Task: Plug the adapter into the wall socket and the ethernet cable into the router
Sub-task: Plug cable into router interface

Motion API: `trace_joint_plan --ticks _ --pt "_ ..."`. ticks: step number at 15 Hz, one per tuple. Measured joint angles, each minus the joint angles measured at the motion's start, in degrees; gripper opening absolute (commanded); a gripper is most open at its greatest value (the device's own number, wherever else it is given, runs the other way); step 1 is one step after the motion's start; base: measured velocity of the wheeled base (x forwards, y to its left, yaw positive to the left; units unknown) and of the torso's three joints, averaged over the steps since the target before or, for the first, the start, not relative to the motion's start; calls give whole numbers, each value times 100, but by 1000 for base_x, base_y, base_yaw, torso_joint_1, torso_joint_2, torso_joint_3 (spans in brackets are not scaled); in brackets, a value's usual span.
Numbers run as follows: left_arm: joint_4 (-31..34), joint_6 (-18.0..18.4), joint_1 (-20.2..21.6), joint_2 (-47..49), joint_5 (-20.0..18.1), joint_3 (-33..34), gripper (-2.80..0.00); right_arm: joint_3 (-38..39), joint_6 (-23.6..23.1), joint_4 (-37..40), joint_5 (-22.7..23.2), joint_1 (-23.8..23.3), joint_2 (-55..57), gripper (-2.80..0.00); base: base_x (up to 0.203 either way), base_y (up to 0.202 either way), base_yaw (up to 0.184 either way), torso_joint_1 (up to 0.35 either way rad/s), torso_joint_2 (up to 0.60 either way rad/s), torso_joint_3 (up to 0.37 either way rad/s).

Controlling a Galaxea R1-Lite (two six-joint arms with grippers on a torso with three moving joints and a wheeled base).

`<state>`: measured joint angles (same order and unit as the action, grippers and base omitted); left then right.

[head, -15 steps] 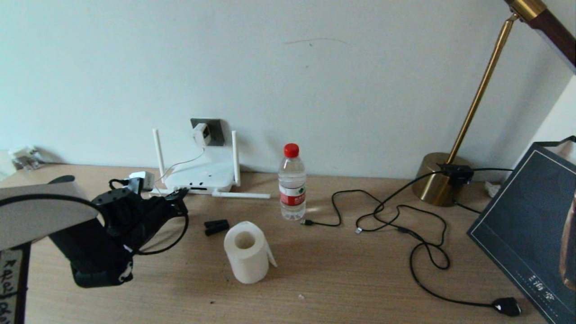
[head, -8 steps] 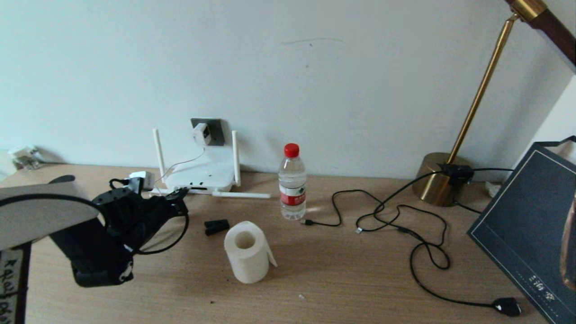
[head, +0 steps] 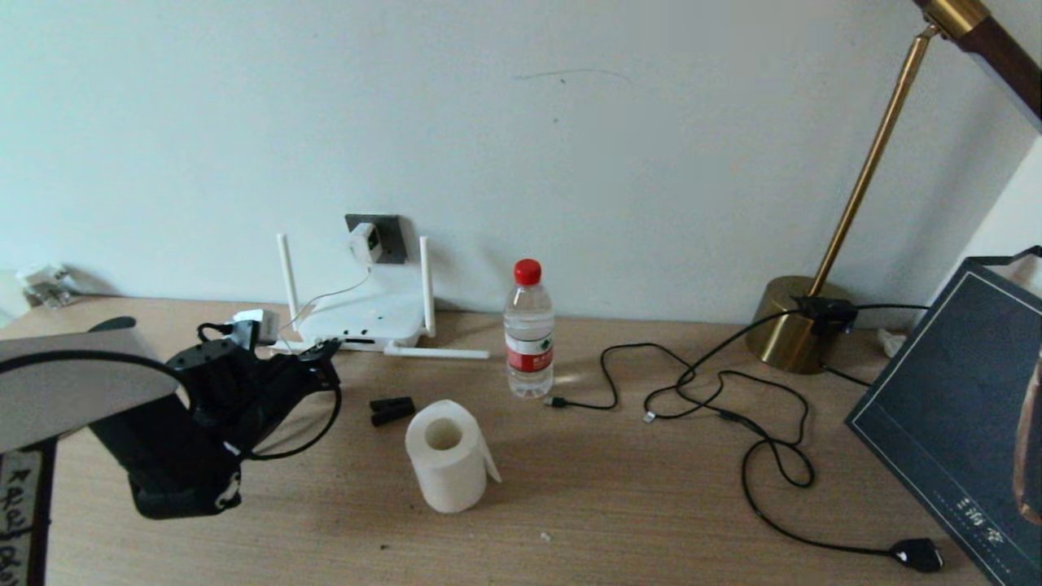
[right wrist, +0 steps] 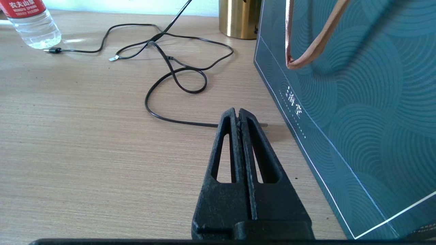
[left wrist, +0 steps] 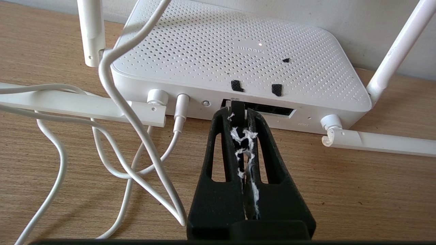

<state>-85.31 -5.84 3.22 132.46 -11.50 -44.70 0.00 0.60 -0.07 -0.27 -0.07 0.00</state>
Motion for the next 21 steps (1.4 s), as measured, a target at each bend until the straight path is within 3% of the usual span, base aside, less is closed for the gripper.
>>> trace_joint_plan --ticks 21 --pt "0 1 -9 90 4 -48 -280 0 0 0 1 -2 0 -280 0 0 0 0 0 0"
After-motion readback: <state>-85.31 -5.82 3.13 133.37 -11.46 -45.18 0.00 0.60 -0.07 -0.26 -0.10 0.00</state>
